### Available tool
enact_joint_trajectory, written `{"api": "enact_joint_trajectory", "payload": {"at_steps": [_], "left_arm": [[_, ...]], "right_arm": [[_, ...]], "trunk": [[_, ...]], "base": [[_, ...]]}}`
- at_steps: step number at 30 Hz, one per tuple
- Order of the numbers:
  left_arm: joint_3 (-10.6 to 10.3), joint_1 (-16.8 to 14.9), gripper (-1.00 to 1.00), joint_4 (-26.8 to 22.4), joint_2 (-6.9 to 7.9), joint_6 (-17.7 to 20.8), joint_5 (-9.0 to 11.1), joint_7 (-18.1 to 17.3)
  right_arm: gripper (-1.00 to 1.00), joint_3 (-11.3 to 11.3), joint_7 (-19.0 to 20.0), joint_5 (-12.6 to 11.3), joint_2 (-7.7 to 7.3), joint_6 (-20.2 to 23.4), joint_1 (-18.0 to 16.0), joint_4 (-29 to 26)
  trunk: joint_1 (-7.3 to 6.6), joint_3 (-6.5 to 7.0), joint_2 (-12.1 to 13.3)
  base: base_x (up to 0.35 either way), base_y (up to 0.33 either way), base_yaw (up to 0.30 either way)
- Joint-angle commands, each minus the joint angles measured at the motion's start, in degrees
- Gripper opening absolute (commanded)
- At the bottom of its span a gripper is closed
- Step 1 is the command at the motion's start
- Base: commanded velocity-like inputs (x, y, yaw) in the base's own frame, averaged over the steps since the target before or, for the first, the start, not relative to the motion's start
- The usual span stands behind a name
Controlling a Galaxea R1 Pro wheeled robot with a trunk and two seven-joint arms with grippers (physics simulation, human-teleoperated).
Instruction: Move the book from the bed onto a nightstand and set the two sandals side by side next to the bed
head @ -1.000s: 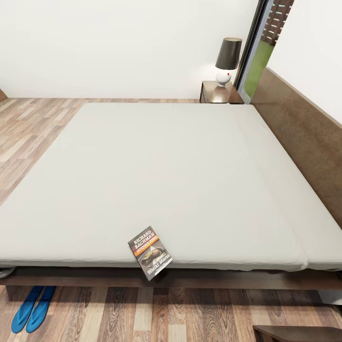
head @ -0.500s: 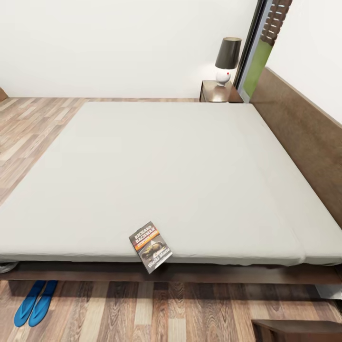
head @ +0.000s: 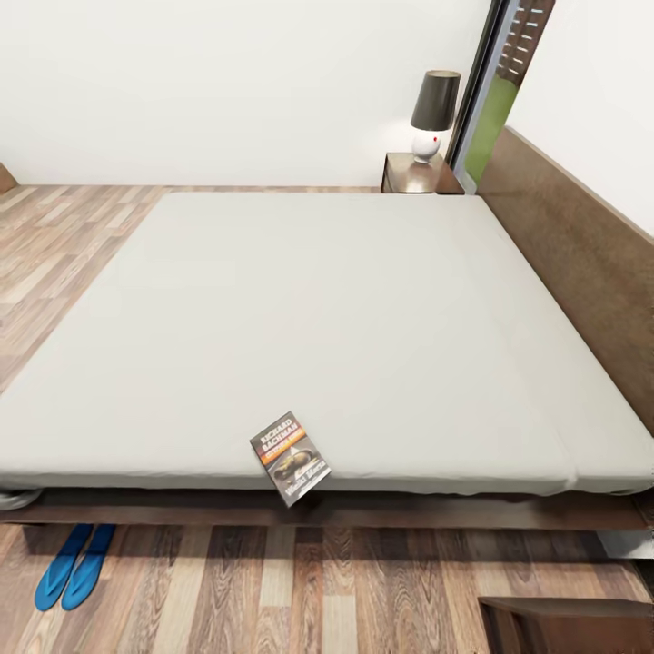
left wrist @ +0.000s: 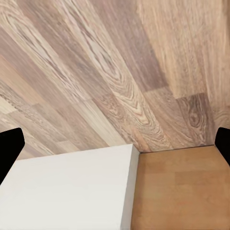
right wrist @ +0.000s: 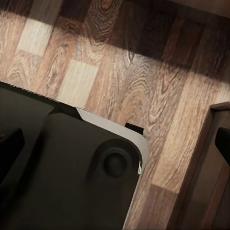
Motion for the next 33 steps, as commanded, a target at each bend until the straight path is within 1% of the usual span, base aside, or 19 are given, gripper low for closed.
{"api": "enact_joint_trajectory", "payload": {"at_steps": [1, 9, 24, 33], "left_arm": [[-0.48, 0.00, 1.00, -0.01, 0.01, -0.11, 0.41, 0.14], [-0.48, 0.00, 1.00, -0.01, 0.01, -0.12, 0.41, 0.20], [-0.48, 0.00, 1.00, -0.01, -0.06, -0.07, 0.39, 0.21], [-0.48, 0.00, 1.00, -0.01, -0.01, -0.07, 0.41, 0.04]], "right_arm": [[1.00, -0.19, 0.13, 0.55, 0.07, -0.37, -0.02, -0.08], [1.00, -0.19, 0.13, 0.55, 0.07, -0.37, -0.01, -0.08], [1.00, -0.19, 0.13, 0.55, 0.07, -0.31, -0.04, -0.08], [1.00, -0.12, 0.14, 0.55, 0.06, -0.32, -0.04, -0.07]], "trunk": [[-0.02, -0.03, -0.02], [-0.02, -0.03, -0.02], [-0.02, -0.03, -0.02], [-0.02, -0.03, -0.02]], "base": [[-0.178, 0.059, 0.000], [-0.155, 0.029, 0.000], [-0.228, 0.004, 0.000], [-0.103, 0.001, 0.000]]}}
